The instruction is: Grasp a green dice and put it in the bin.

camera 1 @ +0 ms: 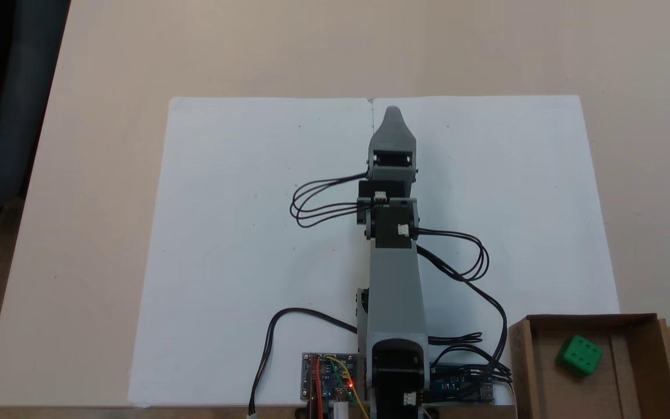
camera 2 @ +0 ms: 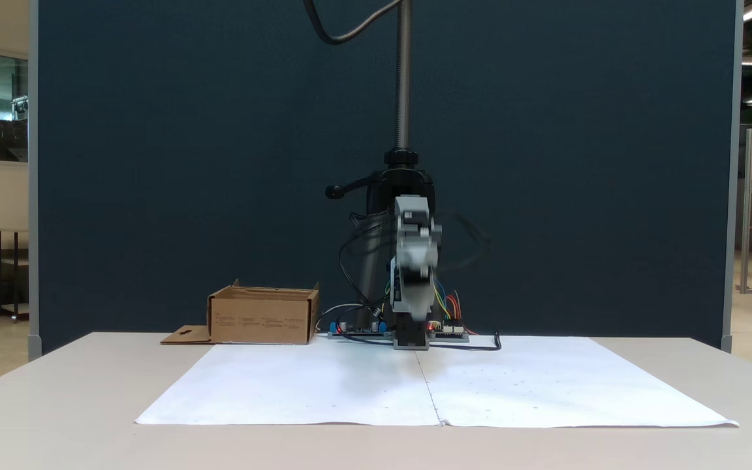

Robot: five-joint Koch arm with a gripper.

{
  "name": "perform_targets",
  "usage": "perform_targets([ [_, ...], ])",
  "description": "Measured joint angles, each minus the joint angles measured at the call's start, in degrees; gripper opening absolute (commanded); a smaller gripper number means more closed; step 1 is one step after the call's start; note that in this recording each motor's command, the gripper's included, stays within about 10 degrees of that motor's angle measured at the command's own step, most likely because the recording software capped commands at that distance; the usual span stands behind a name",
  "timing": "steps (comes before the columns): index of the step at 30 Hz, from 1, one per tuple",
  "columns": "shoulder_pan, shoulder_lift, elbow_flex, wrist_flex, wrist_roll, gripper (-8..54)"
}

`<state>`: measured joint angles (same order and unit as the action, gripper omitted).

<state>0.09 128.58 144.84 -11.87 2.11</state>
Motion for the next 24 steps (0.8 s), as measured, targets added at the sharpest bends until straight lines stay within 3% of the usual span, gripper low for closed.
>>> perform_targets([
  [15, -5.7, 0.6, 27.1, -27.9, -1.1, 42.3],
  [24, -3.6, 0.6, 30.3, -41.7, -2.3, 42.5],
])
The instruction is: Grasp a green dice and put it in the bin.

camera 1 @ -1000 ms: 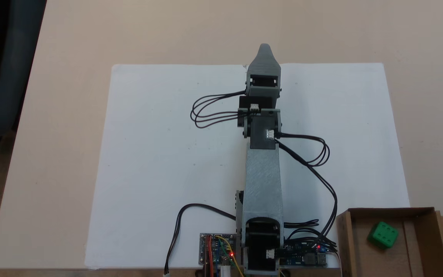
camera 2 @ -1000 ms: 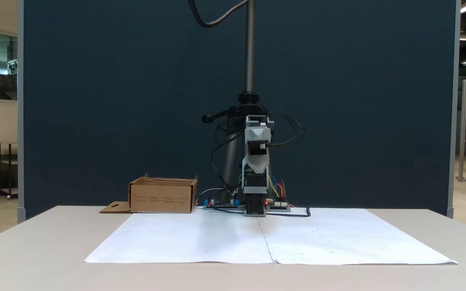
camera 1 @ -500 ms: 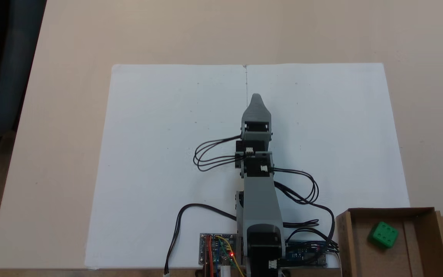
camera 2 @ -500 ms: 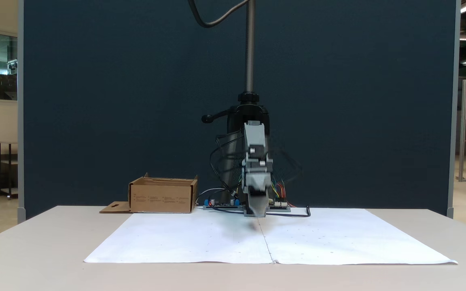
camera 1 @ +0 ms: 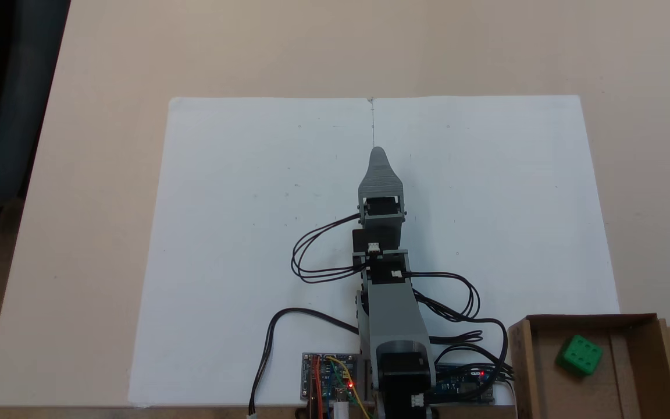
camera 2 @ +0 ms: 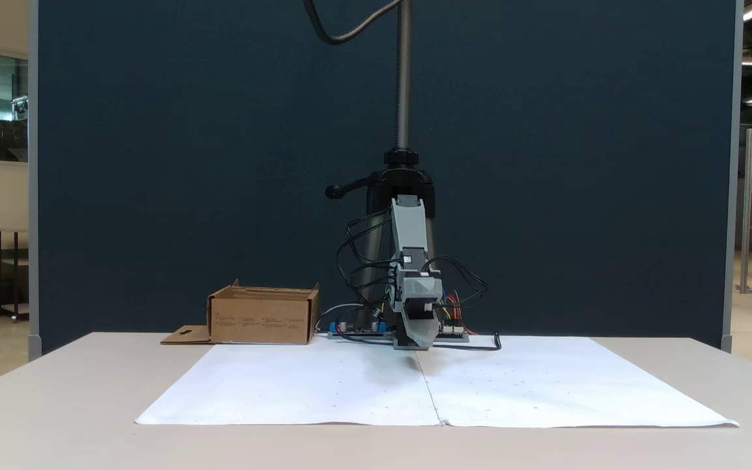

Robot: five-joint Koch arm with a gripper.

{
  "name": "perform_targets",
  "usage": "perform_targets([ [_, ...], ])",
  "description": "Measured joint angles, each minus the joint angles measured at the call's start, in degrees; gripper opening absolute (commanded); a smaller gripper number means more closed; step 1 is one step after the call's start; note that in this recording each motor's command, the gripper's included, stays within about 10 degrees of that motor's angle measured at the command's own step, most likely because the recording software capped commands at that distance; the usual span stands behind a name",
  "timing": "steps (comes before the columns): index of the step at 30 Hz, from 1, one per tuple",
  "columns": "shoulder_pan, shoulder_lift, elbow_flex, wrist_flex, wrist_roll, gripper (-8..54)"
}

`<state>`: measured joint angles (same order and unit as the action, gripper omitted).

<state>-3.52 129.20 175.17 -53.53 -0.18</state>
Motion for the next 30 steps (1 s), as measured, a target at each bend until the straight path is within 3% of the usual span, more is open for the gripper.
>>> perform_targets([
  [30, 0.0, 0.0, 0.1, -26.4, -1.1, 44.9],
])
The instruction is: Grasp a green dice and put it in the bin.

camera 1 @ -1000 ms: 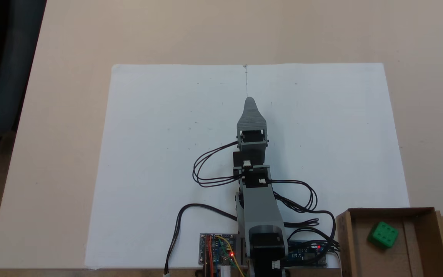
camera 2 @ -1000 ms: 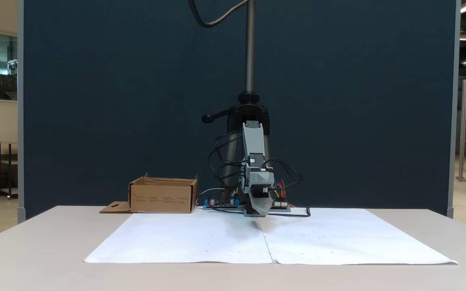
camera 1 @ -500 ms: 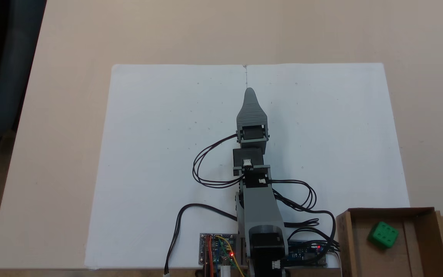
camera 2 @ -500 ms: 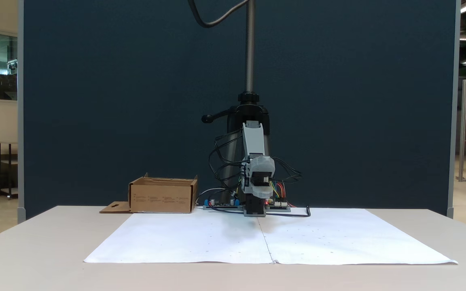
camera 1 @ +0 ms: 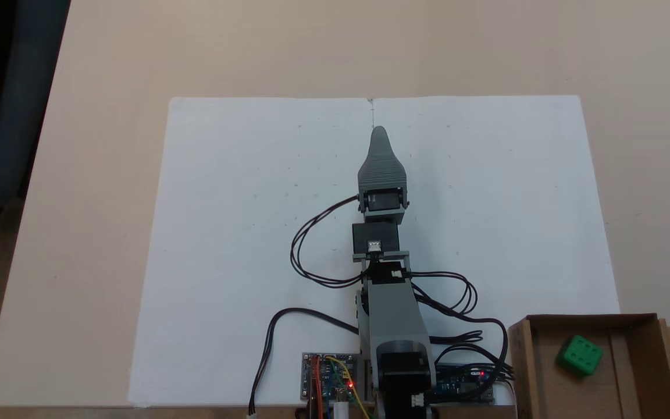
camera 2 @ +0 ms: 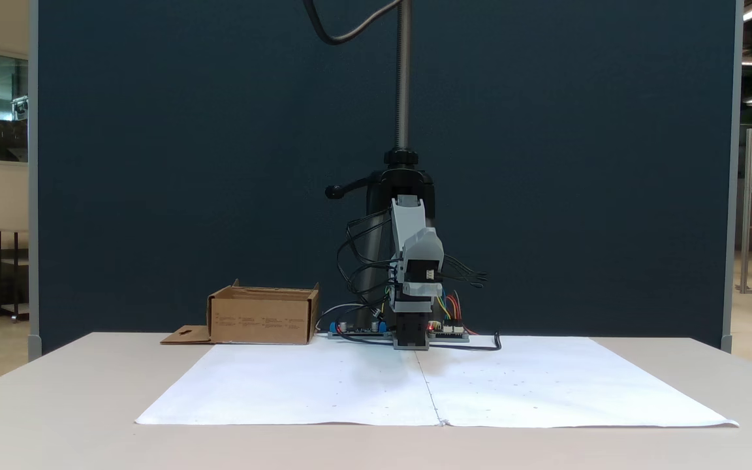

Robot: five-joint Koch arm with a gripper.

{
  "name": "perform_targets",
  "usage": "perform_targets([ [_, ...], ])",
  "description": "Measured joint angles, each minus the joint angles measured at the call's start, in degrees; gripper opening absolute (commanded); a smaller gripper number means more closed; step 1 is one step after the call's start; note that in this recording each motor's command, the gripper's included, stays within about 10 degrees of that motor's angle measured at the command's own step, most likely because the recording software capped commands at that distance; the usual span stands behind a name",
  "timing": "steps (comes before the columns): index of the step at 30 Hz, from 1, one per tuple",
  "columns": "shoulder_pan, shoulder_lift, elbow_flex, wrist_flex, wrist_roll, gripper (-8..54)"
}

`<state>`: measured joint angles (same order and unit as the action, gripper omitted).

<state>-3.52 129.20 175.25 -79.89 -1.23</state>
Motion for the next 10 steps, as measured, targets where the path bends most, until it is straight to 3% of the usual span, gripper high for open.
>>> perform_targets([
  [10, 0.0, 0.0, 0.0, -7.0, 0.0, 45.0],
])
